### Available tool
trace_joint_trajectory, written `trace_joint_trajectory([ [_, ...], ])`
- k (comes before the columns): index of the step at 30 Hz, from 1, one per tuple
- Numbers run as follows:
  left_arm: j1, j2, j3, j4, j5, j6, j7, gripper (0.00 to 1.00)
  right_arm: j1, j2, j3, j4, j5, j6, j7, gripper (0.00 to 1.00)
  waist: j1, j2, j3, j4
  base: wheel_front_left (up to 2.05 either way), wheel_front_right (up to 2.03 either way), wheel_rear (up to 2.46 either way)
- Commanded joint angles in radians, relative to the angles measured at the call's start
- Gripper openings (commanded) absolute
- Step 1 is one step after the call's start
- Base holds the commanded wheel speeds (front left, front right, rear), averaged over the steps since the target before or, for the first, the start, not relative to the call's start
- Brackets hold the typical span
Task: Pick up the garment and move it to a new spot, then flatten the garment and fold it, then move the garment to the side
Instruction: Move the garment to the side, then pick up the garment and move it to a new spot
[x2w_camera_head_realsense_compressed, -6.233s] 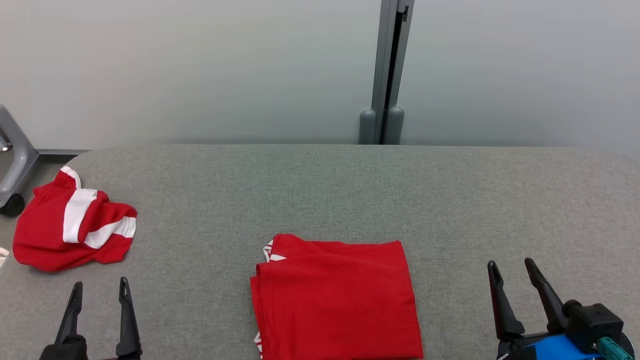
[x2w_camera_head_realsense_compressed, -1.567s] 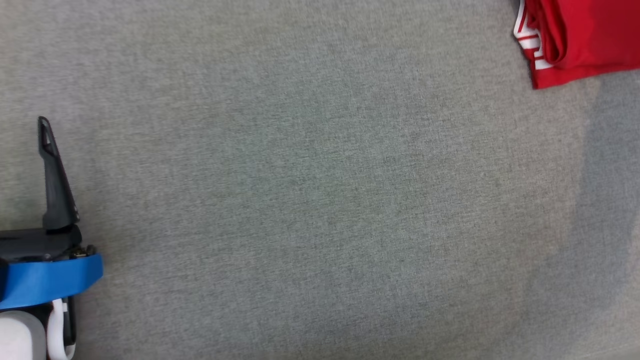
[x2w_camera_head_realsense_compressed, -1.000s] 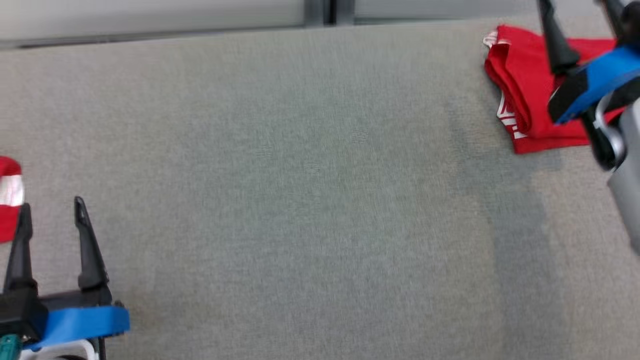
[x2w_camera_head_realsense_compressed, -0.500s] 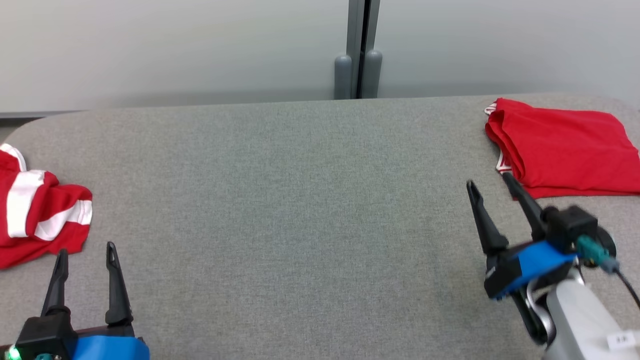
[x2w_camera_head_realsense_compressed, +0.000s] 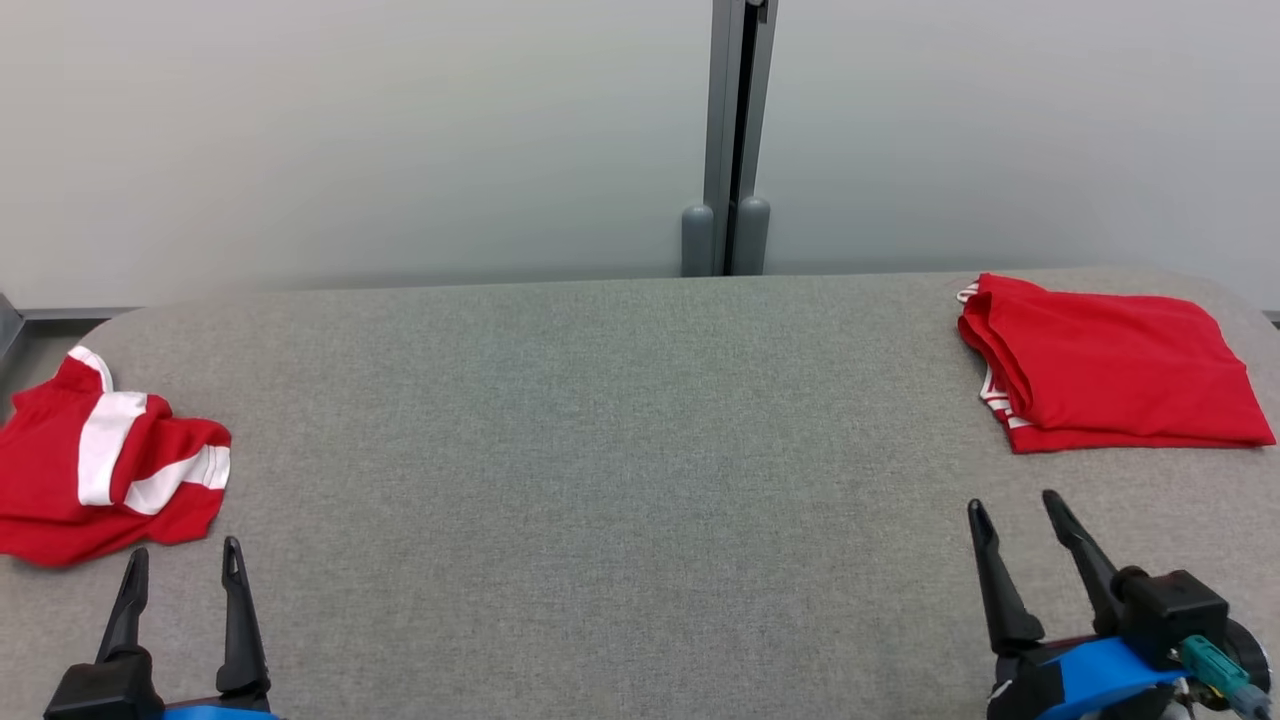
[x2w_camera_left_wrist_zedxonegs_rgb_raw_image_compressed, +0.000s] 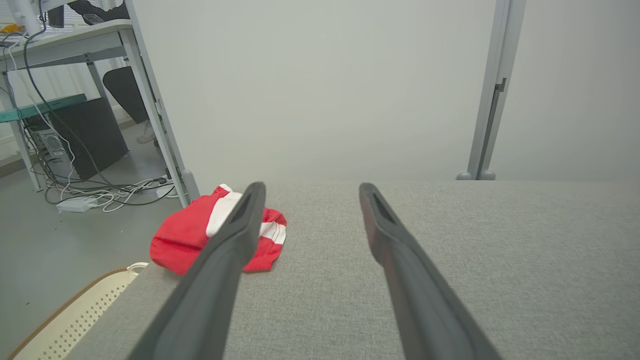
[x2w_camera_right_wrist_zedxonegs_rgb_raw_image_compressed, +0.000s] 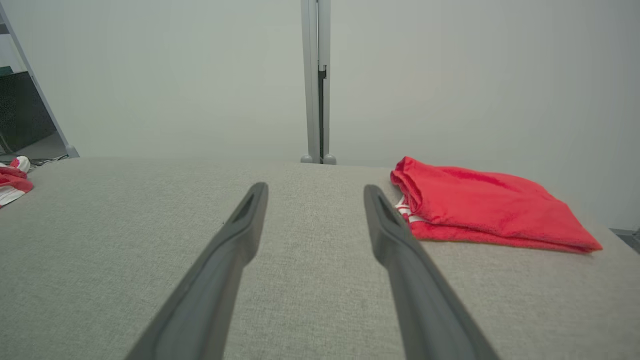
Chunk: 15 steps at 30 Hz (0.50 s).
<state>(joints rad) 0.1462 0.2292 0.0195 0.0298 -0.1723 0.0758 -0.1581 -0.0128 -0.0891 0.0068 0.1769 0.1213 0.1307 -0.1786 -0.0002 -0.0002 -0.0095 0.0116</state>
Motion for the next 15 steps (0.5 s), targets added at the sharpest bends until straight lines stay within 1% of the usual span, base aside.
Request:
trace_joint_trajectory([
  [1,0.007,0.007,-0.001,-0.008,-0.002,0.003,0.007,1.00,0.026,0.010,-0.010,-0.027,-0.010,0.000,0.012,1.00,0.0002,0.0002,-0.004,0.002,0.00,0.00,0.00],
  [7,0.016,0.012,-0.006,-0.024,-0.008,0.006,0.031,1.00,0.077,0.032,-0.031,-0.124,-0.020,0.000,0.054,1.00,0.0002,0.0002,-0.016,0.012,0.00,0.00,0.00],
  [15,0.022,0.023,-0.014,-0.035,-0.013,0.008,0.055,1.00,0.070,0.038,-0.053,-0.156,-0.019,0.000,0.080,1.00,0.0002,0.0002,-0.019,0.019,0.00,0.00,0.00],
])
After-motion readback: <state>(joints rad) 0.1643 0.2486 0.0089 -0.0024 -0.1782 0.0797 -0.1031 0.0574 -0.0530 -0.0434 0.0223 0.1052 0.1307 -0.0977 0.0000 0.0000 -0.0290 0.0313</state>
